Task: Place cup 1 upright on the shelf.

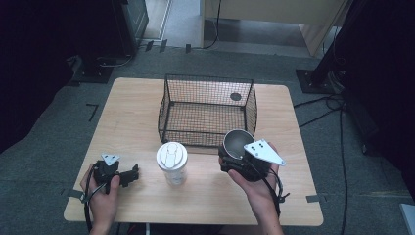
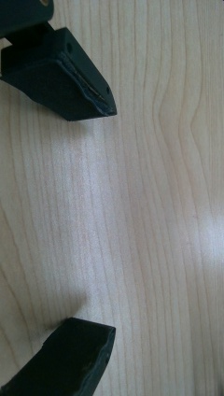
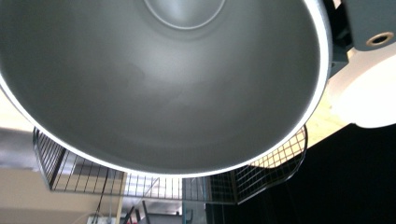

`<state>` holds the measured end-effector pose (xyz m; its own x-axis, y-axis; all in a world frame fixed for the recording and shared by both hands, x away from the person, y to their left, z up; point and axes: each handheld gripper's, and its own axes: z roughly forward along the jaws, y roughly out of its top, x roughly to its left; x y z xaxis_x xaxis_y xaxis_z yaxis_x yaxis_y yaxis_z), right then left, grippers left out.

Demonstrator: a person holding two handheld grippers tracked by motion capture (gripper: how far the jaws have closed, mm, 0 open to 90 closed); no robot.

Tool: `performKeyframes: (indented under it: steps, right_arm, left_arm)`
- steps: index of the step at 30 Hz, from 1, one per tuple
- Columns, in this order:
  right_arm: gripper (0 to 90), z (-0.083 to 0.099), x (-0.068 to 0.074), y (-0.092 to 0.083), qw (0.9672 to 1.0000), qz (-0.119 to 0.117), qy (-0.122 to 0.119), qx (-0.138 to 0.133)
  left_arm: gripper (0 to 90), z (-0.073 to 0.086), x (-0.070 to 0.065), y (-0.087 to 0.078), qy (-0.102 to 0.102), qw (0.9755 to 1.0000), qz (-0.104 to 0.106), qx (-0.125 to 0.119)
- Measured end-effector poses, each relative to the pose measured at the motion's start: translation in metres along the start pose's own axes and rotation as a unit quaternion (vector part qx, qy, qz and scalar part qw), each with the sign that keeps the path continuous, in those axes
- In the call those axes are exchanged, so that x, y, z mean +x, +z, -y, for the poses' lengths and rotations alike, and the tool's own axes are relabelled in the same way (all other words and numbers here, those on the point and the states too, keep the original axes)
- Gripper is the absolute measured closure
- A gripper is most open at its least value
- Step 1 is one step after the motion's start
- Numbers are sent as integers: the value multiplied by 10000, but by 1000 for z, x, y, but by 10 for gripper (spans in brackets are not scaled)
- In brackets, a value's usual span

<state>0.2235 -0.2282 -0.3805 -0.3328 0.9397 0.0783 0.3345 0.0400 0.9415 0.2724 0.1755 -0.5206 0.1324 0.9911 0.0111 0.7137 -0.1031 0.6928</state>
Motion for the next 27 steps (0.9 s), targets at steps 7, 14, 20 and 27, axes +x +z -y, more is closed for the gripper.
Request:
performKeyframes:
  steps: [7, 14, 20, 27]
  right_arm:
    - [70, -9, 2, 4, 9999, 42, -112, -101]
    - [71, -23, 3, 11, 9992, 124, -226, -315]
    - [71, -32, 5, 18, 9972, 191, -378, -619]
    - [71, -41, 3, 26, 9965, 262, -335, -721]
  left_arm:
    - [0, 0, 0, 0, -2, 10000, -2, -3]
    - [0, 0, 0, 0, -1, 10000, -1, -2]
    - [0, 0, 0, 0, 0, 10000, 0, 0]
    - [0, 0, 0, 0, 0, 10000, 0, 4]
